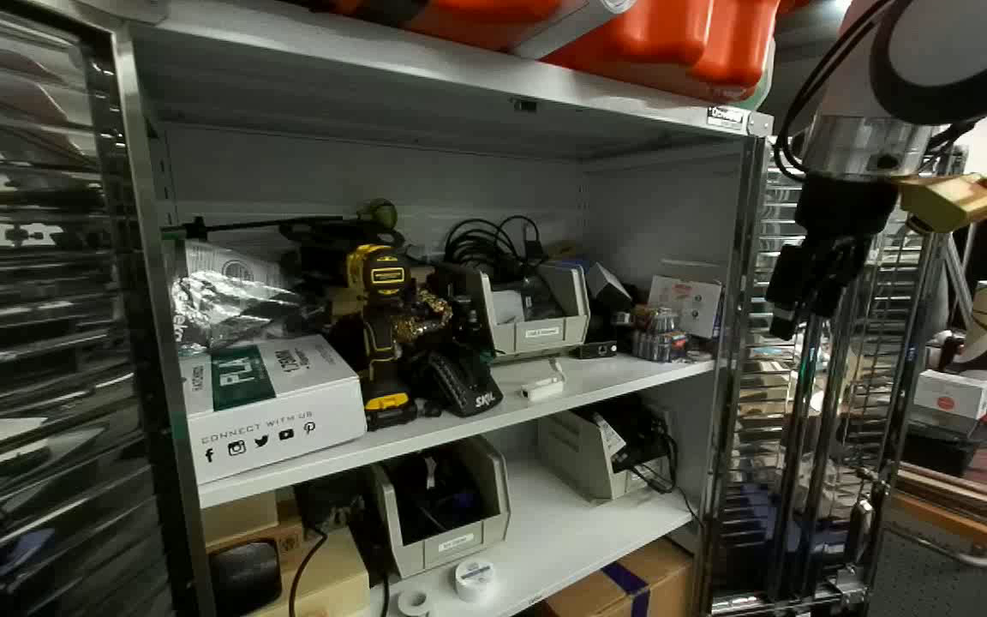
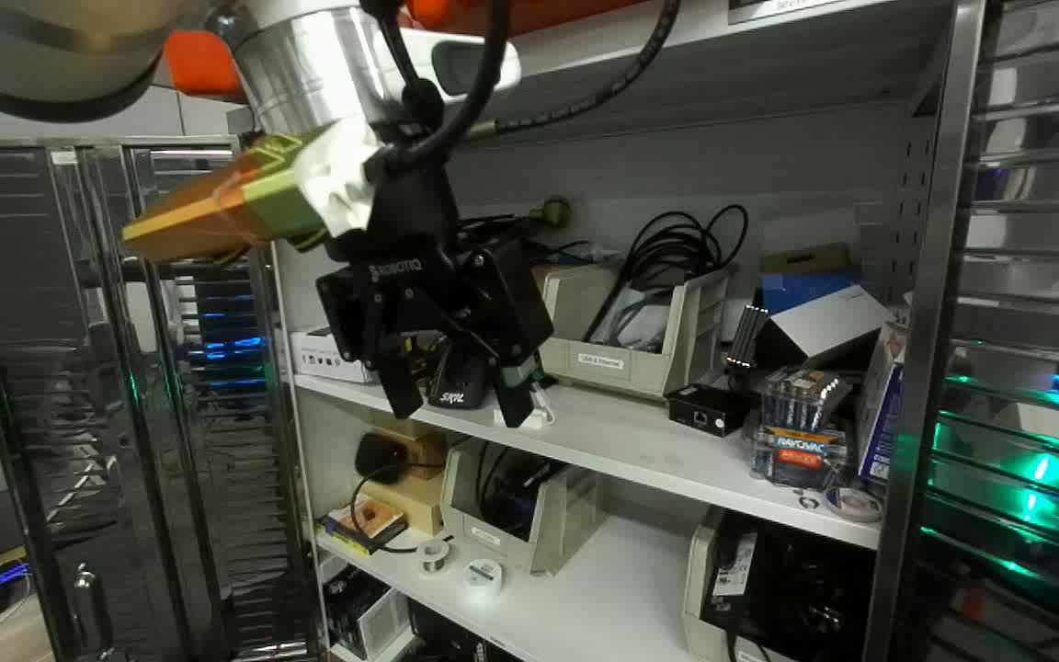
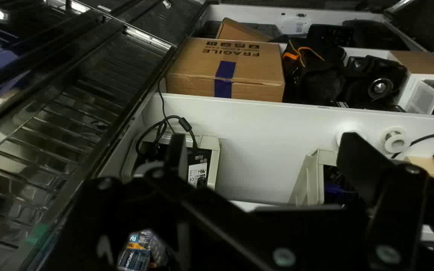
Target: Put the white cable in the gray box
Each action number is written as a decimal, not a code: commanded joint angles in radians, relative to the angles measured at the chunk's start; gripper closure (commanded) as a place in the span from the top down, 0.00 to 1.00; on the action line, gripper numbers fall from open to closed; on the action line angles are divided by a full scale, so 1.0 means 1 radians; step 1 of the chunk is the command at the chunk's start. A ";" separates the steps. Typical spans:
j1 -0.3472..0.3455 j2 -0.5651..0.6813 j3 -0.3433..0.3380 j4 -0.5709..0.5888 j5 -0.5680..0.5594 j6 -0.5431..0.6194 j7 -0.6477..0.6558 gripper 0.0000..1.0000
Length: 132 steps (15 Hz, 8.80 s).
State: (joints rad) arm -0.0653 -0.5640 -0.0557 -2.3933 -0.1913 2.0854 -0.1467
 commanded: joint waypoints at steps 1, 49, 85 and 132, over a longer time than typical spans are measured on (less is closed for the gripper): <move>0.005 -0.001 -0.003 0.007 -0.002 -0.002 0.002 1.00; 0.156 0.849 0.103 0.710 -0.001 0.156 1.131 1.00; 0.180 0.637 -0.022 0.369 -0.098 0.364 1.233 0.14; 0.151 0.613 -0.097 0.371 -1.378 0.886 2.430 1.00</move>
State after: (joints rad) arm 0.1809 0.1906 -0.2274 -1.8265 -1.6569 2.9186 2.4785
